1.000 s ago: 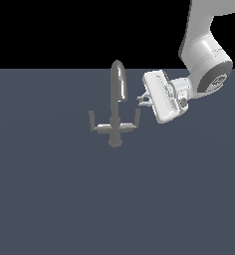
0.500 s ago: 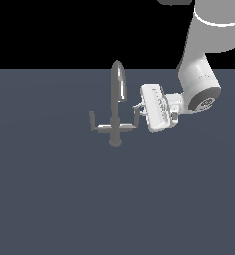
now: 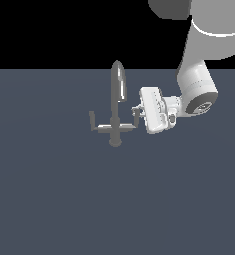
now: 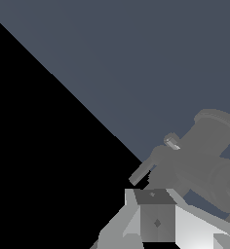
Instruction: Turn on the faucet by rotating a designated handle.
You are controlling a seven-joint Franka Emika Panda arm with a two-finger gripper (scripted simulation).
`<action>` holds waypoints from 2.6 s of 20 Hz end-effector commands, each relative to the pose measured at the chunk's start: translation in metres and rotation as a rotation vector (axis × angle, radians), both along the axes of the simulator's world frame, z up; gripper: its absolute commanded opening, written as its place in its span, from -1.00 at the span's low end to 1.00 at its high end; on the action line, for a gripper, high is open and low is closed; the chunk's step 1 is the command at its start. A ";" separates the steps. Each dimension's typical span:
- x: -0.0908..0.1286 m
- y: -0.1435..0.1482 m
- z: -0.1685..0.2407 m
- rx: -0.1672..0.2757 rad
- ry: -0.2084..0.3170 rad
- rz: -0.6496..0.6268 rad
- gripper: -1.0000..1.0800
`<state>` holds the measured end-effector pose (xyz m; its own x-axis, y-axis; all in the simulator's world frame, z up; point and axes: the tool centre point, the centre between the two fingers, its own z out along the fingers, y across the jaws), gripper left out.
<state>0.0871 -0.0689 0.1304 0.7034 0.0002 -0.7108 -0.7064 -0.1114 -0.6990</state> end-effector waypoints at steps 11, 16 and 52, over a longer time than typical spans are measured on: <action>-0.013 -0.002 0.005 -0.001 -0.001 0.000 -1.00; -0.024 -0.003 0.009 -0.001 -0.001 0.000 -1.00; -0.104 -0.012 -0.044 -0.002 -0.005 0.000 -1.00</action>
